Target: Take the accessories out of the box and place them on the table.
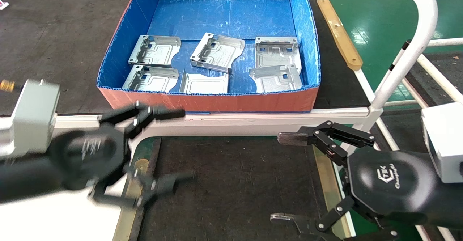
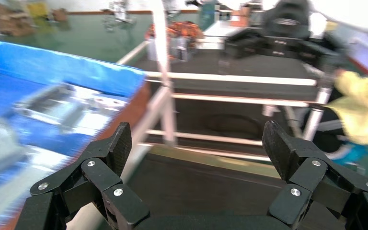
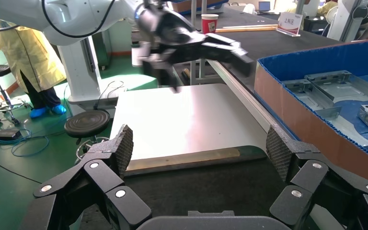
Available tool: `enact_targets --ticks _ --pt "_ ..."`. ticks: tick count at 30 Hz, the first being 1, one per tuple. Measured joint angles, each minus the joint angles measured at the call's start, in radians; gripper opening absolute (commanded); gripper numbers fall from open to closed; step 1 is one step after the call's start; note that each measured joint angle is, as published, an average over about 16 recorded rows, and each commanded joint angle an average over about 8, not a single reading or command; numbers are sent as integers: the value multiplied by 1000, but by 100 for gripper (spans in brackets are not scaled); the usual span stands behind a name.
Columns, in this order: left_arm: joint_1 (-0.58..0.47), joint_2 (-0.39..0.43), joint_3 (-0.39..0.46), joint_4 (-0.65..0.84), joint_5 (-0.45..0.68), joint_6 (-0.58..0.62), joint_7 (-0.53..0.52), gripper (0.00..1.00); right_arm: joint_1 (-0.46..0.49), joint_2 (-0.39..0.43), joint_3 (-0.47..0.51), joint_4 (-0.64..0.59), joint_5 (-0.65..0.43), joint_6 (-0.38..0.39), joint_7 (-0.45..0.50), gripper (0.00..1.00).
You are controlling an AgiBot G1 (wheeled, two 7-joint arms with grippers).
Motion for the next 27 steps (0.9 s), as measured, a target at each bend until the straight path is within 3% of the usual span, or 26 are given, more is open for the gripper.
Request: enact_targets --ticks 27 --pt "-344 338 132 489 298 -306 30 100 0 0 -1 0 1 0 -1 100"
